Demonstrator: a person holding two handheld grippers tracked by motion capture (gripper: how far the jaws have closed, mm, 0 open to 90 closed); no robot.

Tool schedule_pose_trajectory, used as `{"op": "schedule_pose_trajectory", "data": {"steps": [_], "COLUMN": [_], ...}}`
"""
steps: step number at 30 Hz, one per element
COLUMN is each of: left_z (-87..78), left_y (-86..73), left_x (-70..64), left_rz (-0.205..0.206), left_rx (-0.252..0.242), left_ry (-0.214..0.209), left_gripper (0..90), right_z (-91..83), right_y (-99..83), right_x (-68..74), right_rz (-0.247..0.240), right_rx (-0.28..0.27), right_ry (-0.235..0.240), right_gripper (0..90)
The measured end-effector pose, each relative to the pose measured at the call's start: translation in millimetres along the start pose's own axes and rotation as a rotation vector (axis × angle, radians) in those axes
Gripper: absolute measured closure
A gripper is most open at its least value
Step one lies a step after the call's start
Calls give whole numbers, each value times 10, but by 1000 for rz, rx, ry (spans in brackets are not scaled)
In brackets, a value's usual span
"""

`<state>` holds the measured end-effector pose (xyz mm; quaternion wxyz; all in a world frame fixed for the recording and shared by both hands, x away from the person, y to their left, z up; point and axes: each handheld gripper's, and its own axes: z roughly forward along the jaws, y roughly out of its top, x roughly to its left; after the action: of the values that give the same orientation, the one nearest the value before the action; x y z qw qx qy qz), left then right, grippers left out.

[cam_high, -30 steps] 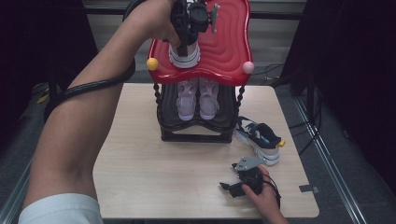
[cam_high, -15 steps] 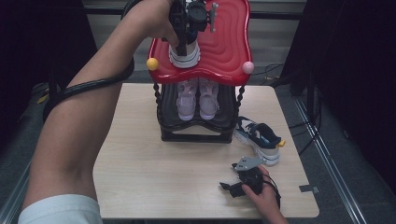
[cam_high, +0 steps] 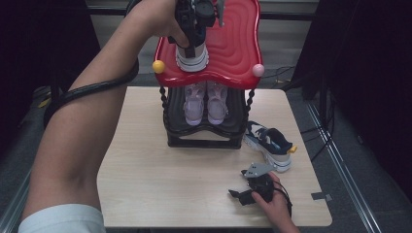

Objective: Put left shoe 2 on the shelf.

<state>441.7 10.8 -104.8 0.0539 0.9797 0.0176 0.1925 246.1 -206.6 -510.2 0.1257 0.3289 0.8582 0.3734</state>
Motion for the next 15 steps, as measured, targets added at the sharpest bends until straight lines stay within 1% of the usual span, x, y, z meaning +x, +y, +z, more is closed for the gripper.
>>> {"op": "schedule_pose_trajectory", "data": {"steps": [1, 2, 3, 4, 5, 6, 7, 8, 9, 10, 11, 12, 13, 14, 15], "left_z": [-12, -12, -15, -15, -13, -13, -15, -15, -34, -34, -56, -64, -75, -75, -95], "left_y": [-1, -1, -2, -2, 0, 0, -3, -3, -10, -10, -18, -19, -24, -24, -35], "left_x": [11, 11, 9, 9, 1, 1, 12, 12, 23, 23, 19, 14, 9, 9, 2], "left_rz": [-40, -40, -70, -70, -89, -89, -122, -122, -149, -149, -163, -168, -179, -179, -209], "left_rx": [-2, -2, 5, 5, 1, 1, -1, -1, -10, -10, -25, -30, -28, -28, -30], "left_ry": [-1, -1, -5, -5, -16, -16, -25, -25, -27, -27, -37, -39, -37, -37, -38], "left_gripper": [440, 406, 389, 379, 355, 341, 334, 322, 311, 303, 296, 293, 286, 275, 260], "right_z": [0, 0, 0, 0, 0, 0, -1, -1, 0, 0, 0, -1, 0, 0, -1], "right_y": [0, 0, 0, 0, 0, 0, 0, 0, 0, 0, 0, 0, 0, 0, 0], "right_x": [0, 0, 0, 0, 0, 0, 0, 0, 0, 0, 0, 0, 0, 0, 0], "right_rz": [0, 0, 0, 0, 0, 0, 0, 0, 0, 0, 0, 0, -1, -1, 0], "right_rx": [0, 0, 0, 0, 0, 0, 0, 0, 0, 0, 0, 0, 0, 0, 0], "right_ry": [0, 0, 0, 0, 0, 0, 0, 0, 0, 0, 0, -1, 0, 0, -1], "right_gripper": [135, 135, 135, 135, 135, 135, 135, 135, 135, 135, 135, 135, 135, 135, 135]}}
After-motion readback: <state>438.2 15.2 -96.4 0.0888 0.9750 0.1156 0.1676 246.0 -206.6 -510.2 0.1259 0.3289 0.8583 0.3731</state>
